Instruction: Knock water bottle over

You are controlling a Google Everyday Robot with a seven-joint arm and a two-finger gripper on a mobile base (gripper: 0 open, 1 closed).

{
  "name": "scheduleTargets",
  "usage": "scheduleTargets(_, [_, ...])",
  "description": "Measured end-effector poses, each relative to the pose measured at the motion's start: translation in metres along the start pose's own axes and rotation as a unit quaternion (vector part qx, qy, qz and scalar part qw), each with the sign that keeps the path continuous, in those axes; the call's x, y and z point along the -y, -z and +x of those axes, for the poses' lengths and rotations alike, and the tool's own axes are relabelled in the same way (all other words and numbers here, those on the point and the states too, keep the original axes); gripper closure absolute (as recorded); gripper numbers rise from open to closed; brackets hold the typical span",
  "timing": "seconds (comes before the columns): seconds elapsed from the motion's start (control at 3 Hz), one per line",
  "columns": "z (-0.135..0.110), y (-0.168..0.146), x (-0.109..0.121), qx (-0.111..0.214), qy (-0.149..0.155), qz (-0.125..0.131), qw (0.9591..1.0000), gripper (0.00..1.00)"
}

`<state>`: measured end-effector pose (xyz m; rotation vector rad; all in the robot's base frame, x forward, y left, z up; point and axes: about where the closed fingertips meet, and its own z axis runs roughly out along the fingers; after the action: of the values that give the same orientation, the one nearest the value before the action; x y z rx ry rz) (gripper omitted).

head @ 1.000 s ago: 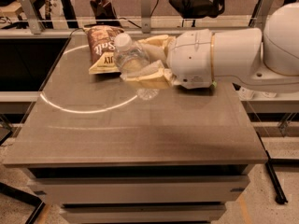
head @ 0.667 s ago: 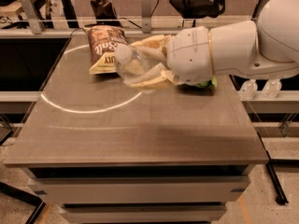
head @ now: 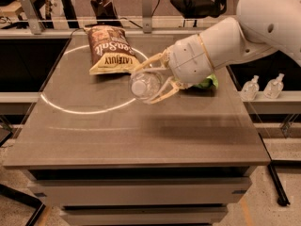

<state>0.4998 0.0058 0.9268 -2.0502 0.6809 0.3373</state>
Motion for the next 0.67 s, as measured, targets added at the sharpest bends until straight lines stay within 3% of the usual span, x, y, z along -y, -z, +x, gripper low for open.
scheduleTargets(0.33, [0.02,0.001,-0.02,-0.058,0.056,-0.052,0.9954,1.0])
scheduleTargets(0.67, [0.028,0.016,-0.029,-0.109,0.1,-0.07,0.9866,1.0])
